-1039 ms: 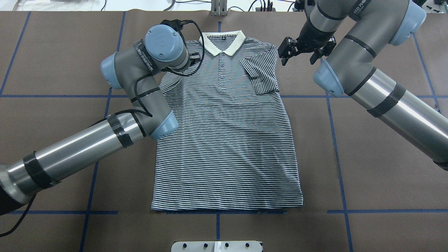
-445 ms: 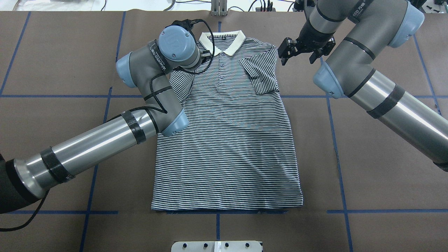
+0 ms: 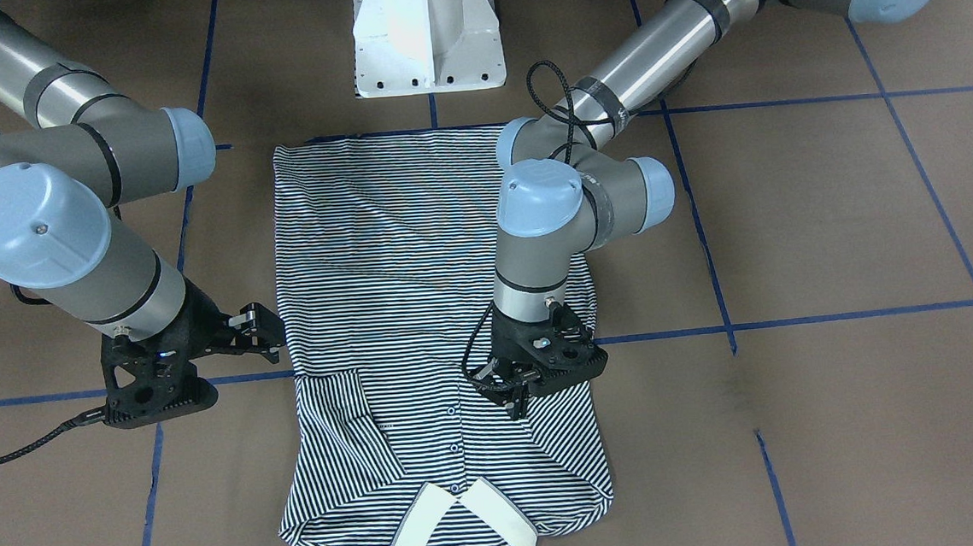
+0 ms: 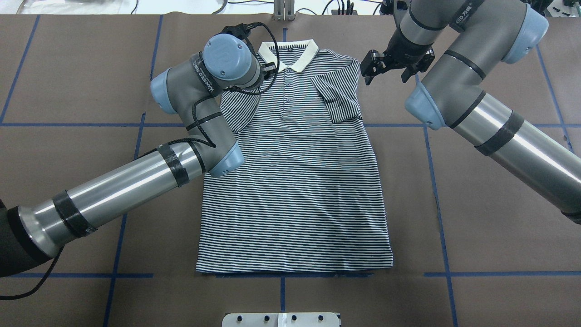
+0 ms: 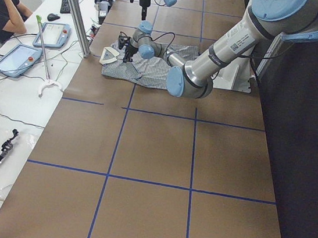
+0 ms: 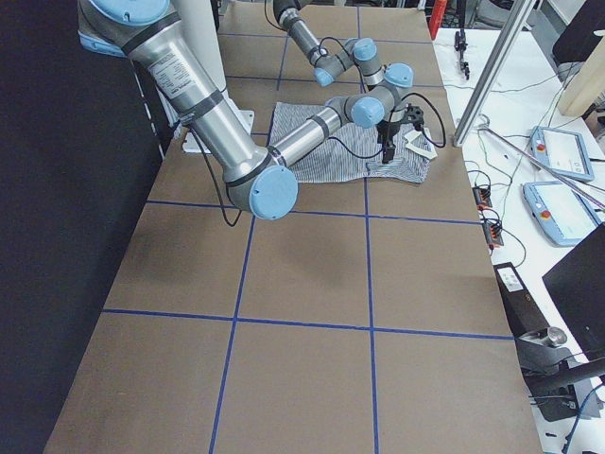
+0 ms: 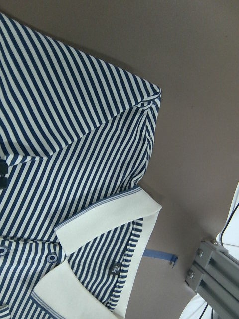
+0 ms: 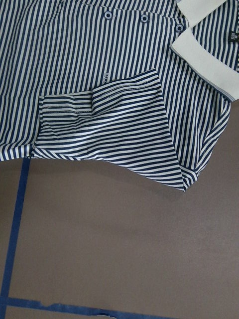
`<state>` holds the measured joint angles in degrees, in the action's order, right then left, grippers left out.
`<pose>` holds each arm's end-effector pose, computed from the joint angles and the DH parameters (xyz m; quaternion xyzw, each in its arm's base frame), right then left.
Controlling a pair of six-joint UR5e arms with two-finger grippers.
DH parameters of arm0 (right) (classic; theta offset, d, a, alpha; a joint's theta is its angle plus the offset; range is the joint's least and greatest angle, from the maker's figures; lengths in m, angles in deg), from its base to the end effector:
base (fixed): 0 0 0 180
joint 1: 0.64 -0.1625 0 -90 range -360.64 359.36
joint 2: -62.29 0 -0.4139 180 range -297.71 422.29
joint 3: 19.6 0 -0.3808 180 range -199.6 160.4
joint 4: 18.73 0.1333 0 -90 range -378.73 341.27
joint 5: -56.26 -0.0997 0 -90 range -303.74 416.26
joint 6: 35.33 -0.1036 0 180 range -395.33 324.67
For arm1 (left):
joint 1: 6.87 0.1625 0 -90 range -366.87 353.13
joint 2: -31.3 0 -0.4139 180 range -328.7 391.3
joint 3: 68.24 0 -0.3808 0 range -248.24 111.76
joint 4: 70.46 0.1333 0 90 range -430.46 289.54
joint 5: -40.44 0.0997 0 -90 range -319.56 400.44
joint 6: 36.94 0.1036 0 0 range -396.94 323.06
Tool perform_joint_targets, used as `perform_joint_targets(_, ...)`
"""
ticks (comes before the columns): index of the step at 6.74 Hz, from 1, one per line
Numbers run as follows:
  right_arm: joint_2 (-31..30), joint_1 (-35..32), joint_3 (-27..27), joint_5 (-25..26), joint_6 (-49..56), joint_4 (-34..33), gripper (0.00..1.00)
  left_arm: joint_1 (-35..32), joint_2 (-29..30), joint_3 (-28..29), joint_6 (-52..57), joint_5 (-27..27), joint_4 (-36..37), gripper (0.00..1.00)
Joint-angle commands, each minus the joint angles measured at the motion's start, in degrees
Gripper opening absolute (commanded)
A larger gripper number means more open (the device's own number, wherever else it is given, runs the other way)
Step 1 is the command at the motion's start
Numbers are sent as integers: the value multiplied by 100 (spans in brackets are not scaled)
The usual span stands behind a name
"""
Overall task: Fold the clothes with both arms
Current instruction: 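Fold the sleeve nearest the left gripper inward over the shirt body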
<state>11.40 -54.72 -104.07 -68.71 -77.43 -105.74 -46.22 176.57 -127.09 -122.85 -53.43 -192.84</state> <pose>-0.3561 -0.6175 0.2818 0.0530 -0.4100 -0.0453 0.9094 0.5609 -0.6233 0.2166 0.1474 0.4505 -0.2514 0.8439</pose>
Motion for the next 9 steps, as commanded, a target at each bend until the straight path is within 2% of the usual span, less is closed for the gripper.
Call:
perform_joint_targets(1, -8, 11, -16, 34, 0, 0, 100, -3, 9, 31, -92, 26, -179, 100)
perform_joint_targets(3, -113, 2, -86, 34, -43, 0, 100, -12, -34, -178, 256, -165, -243, 100)
perform_joint_targets(4, -453, 89, -461, 43, -253, 0, 100, -20, -461, -728, 468, -559, -68, 100)
perform_joint_targets(5, -970, 299, -1039, 95, -733, 0, 100, -20, -1266, -1900, 688, -850, 290, 100)
perform_joint_targets(6, -1636, 719, -1706, 592, -1147, 192, 100, -46, -1761, -2990, 1116, -1044, 1059, 100)
perform_joint_targets(7, -2443, 1132, -2191, 718, -2056, 1038, 100, -47, -2166, -3985, 1364, -1037, 1676, 100)
perform_joint_targets(8, -3061, 1623, -2396, 989, -3179, 2282, 100, -47, -2292, -4508, 1384, -1011, 2065, 100)
perform_joint_targets(9, -3580, 2472, -2903, 1706, -3869, 2416, 100, -47, -2380, -4870, 1375, -1011, 2191, 100)
